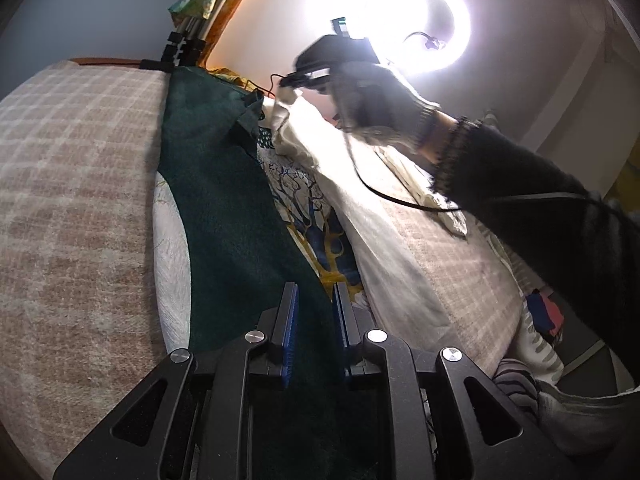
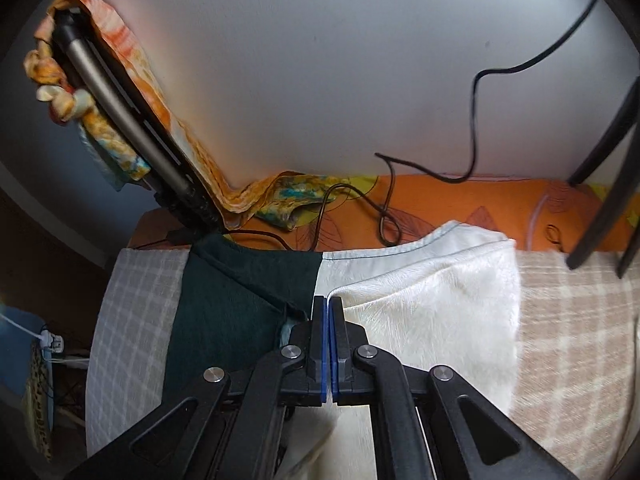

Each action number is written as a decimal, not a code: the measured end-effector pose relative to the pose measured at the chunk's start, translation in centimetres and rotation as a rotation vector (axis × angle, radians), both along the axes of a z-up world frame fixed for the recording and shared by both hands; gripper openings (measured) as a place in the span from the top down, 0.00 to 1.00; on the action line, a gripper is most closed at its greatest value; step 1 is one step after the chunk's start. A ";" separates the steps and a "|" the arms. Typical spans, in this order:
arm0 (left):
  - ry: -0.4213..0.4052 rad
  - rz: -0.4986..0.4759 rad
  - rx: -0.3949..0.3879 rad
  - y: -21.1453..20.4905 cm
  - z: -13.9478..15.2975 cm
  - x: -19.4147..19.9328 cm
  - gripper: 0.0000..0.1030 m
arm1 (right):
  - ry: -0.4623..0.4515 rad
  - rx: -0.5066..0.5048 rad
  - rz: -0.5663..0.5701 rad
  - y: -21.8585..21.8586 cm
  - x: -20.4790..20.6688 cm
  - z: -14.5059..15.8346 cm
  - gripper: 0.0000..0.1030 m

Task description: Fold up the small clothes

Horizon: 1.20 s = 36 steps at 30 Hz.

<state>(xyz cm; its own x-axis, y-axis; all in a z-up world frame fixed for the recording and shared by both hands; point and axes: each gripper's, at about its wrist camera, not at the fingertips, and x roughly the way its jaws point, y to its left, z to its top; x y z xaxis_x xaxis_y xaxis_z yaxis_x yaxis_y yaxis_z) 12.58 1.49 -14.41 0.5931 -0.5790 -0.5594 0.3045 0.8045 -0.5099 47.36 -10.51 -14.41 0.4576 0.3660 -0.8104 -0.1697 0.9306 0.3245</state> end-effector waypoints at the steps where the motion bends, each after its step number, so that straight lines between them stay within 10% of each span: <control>1: -0.003 -0.003 0.005 -0.1 0.0 0.0 0.85 | 0.013 -0.001 0.007 0.5 0.5 -0.6 1.00; 6: -0.029 -0.008 0.016 -0.4 0.3 -0.2 0.85 | 0.019 0.060 -0.008 -0.2 0.5 -0.8 0.59; 21: -0.053 0.065 0.066 0.9 2.4 -2.2 0.73 | -0.106 0.080 -0.063 -11.1 -14.1 6.5 0.60; 36: 0.183 0.104 0.109 4.4 0.9 -5.6 0.59 | 0.067 0.056 0.114 -11.6 -36.2 0.5 0.60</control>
